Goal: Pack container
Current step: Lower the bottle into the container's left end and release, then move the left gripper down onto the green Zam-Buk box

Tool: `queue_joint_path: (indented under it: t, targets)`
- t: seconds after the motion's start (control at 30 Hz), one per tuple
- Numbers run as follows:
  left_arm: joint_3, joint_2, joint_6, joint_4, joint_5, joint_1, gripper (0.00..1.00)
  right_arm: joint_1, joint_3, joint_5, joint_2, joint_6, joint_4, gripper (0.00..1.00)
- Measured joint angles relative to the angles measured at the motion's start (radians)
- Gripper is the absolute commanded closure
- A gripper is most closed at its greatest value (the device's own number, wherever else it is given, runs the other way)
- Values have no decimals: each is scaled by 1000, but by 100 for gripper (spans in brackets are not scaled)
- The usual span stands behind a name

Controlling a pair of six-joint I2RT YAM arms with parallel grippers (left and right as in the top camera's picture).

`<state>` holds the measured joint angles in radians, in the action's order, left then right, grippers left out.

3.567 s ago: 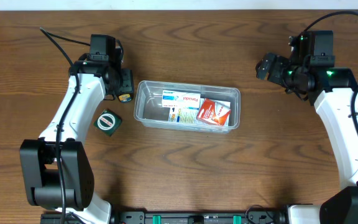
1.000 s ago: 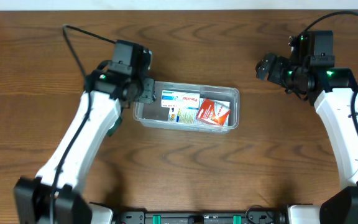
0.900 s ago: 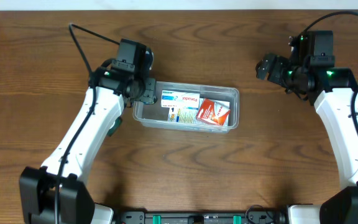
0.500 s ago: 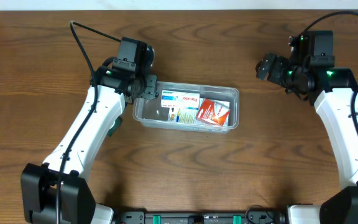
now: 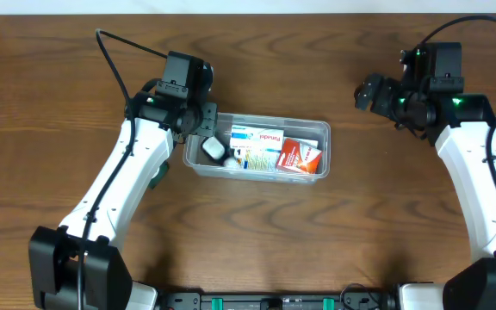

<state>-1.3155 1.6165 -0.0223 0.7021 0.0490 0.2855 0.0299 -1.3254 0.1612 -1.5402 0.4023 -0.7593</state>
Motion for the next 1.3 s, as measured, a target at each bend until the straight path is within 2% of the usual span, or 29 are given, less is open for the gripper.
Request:
queue_joint_path:
  t: [0.23,0.47,0.5,0.7,0.77,0.87,1.0,1.1,1.2,1.3]
  targets:
    - [0,-12,-7,12,0,0,62,0,0,0,0,0,0,1]
    - [0,-61,-21,122,-32,0,62,0,0,0,0,0,0,1]
    - [0,-66,-39,145,-59,-2,51,0,0,0,0,0,0,1]
    - [-1,-68,-183,241,-158,-100,47,0,0,0,0,0,0,1]
    - [-1,-68,-242,267,-172,-165,40,0,0,0,0,0,0,1]
    - [-1,-68,-323,286,-181,-268,23,0,0,0,0,0,0,1]
    - [-1,-56,-358,286,-169,-353,22,0,0,0,0,0,0,1]
    - [-1,-17,-312,286,-121,-385,14,0,0,0,0,0,0,1]
    - [-1,54,-264,290,-57,-399,14,0,0,0,0,0,0,1]
    - [-1,126,-273,296,-13,-402,14,0,0,0,0,0,0,1]
